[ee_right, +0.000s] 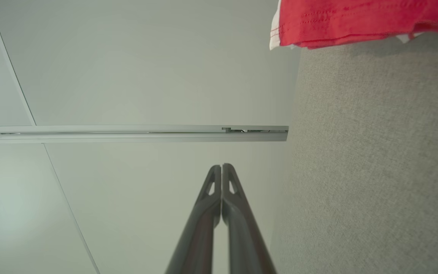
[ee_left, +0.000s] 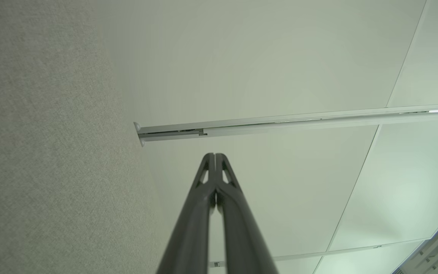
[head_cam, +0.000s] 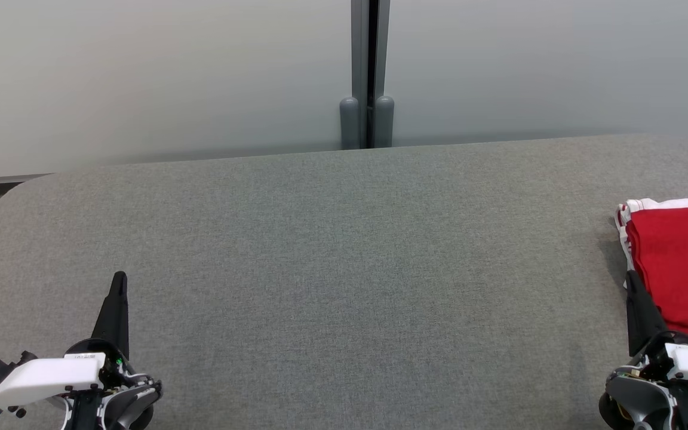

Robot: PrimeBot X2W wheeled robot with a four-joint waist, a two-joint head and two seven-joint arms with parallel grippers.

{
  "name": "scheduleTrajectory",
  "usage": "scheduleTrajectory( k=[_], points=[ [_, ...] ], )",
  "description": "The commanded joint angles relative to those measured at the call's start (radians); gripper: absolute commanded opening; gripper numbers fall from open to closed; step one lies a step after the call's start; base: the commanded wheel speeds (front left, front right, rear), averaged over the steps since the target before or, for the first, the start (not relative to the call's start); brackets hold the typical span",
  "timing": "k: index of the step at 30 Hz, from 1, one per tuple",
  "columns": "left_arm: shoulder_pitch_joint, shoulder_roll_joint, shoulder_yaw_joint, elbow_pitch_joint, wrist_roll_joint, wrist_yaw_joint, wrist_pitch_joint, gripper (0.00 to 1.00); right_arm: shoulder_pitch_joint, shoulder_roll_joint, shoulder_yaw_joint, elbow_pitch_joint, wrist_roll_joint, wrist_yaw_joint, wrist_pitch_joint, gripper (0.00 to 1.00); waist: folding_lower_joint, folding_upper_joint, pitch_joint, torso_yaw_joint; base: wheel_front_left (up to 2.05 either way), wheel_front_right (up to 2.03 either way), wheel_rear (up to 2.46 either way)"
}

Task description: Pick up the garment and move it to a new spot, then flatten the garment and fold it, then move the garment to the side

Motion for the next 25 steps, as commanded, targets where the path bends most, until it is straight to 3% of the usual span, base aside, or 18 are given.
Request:
scheduleTrajectory(
  k=[1, 25],
  points=[
    [-0.016, 0.004, 0.005, 0.001, 0.003, -0.004, 0.000, 0.00, -0.007, -0.002, -0.004, -0.003, -0.006, 0.000, 0.006, 0.00, 0.0000, 0.0000, 0.000, 0.000, 0.00, 0.00, 0.00],
    [-0.015, 0.001, 0.010, 0.001, 0.008, -0.004, 0.005, 0.00, -0.007, 0.002, -0.009, -0.002, -0.010, 0.000, 0.009, 0.00, 0.0000, 0.0000, 0.000, 0.000, 0.00, 0.00, 0.00]
  ],
)
